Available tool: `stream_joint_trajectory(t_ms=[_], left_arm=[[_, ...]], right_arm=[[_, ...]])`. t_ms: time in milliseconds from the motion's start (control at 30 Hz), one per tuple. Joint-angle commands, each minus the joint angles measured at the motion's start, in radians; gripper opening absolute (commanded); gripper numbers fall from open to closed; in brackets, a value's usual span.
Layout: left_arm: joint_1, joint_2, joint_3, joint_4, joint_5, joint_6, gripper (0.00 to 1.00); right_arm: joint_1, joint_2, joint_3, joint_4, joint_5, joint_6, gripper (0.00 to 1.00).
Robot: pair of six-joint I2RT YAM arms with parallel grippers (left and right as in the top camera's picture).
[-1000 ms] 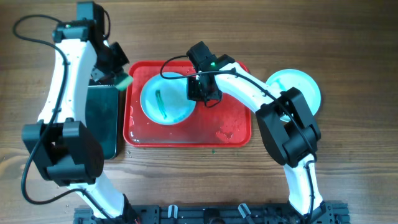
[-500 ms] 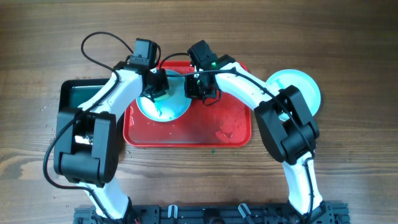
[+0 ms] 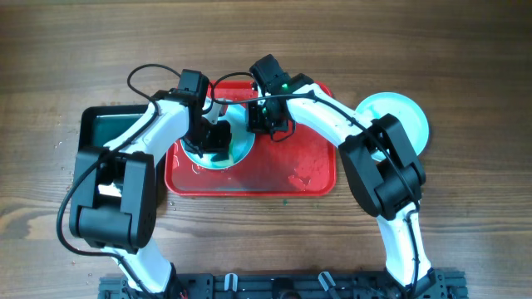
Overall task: Clean dirty plates on tray and stack at the side
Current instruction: 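Scrub the last plate with the sponge while the right gripper holds its rim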
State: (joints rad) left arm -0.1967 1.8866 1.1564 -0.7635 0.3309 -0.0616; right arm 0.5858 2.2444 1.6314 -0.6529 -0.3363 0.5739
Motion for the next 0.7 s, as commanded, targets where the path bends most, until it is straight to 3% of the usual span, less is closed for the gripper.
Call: stream_joint_trajectory(t_ms=[0, 67, 100, 233, 300, 400, 533, 600, 667], left_arm=[[-0.008, 0.016, -0.02, 0.056, -0.431, -0.237, 0.04], [-0.008, 0.016, -0.02, 0.107, -0.681, -0.402, 0.04], [-0.008, 0.016, -0.02, 0.146, -0.75, -0.424, 0.04], [-0.009, 0.016, -0.019, 0.238, -0.903, -0.425, 0.04], [-0.009, 0.016, -0.019, 0.216, -0.891, -0.425, 0.04], [-0.009, 0.016, -0.019, 0.122, -0.559, -0.288, 0.04], [-0.009, 0.016, -0.019, 0.093, 0.141, 0.147, 0.04], [-0.009, 0.016, -0.019, 0.116, 0.194, 0.166, 0.04], [-0.008, 0.016, -0.019, 0.176, 0.081, 0.094, 0.04]], right_arm=[[0.002, 0.043, -0.006, 0.006, 0.006, 0.002, 0.04], [0.002, 0.043, -0.006, 0.005, 0.006, 0.001, 0.04], [0.002, 0.043, -0.006, 0.005, 0.006, 0.001, 0.04], [0.005, 0.043, -0.006, 0.01, 0.003, -0.003, 0.05], [0.006, 0.043, -0.006, 0.01, 0.005, -0.01, 0.04], [0.006, 0.043, -0.006, 0.014, 0.006, -0.014, 0.04], [0.006, 0.043, -0.006, 0.017, 0.006, -0.013, 0.04], [0.006, 0.043, -0.006, 0.015, 0.006, -0.014, 0.04], [0.006, 0.043, -0.006, 0.013, 0.004, -0.014, 0.04]])
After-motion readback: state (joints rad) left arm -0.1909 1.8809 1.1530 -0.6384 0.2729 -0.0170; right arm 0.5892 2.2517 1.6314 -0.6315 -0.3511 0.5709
